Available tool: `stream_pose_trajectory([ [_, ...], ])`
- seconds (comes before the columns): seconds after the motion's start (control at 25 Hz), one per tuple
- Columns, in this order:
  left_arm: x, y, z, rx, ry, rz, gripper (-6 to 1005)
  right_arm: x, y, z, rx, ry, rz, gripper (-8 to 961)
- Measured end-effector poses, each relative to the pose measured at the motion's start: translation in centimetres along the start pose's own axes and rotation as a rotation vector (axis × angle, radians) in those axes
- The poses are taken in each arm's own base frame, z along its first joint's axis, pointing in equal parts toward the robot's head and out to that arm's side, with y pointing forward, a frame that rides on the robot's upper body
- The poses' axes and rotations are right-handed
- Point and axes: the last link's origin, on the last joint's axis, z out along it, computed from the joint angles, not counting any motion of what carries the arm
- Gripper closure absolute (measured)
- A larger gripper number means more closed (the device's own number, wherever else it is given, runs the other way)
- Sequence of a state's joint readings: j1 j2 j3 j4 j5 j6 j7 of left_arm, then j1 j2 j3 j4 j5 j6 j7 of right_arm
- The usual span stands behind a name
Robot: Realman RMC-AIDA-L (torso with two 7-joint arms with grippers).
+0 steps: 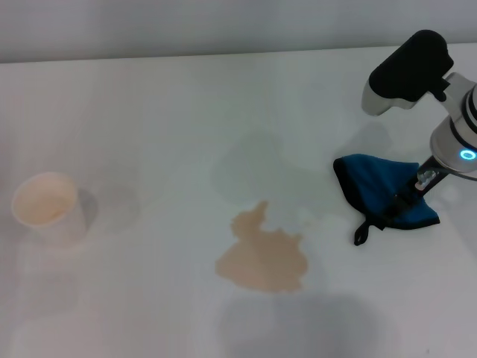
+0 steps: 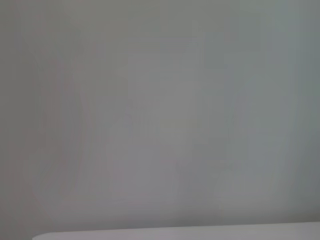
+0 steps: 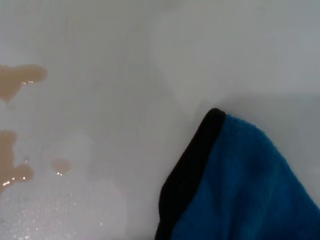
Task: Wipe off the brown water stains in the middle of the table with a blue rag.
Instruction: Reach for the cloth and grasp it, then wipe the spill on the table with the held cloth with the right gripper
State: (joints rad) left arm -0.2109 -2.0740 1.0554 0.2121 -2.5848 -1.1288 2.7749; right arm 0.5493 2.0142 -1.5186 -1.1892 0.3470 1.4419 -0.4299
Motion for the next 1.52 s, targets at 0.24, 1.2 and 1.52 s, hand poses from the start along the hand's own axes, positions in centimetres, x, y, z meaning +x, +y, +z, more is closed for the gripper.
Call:
stream_pose_trajectory([
  [0.24, -0.05, 0.03, -0.02, 0.0, -0.002, -0.001, 123, -0.2, -0.06, -0.06, 0.0, 0.004, -0.01, 152],
  [1.2, -0.26, 0.04, -0.21, 0.002, -0.009, -0.005, 123, -0.13, 0.34, -0.23, -0.018, 0.028, -0.045, 885],
  [1.52, -0.27, 0.07, -0.2, 0.001, -0.01, -0.005, 122, -0.15, 0.33, -0.21, -0.016, 0.029, -0.048, 931],
])
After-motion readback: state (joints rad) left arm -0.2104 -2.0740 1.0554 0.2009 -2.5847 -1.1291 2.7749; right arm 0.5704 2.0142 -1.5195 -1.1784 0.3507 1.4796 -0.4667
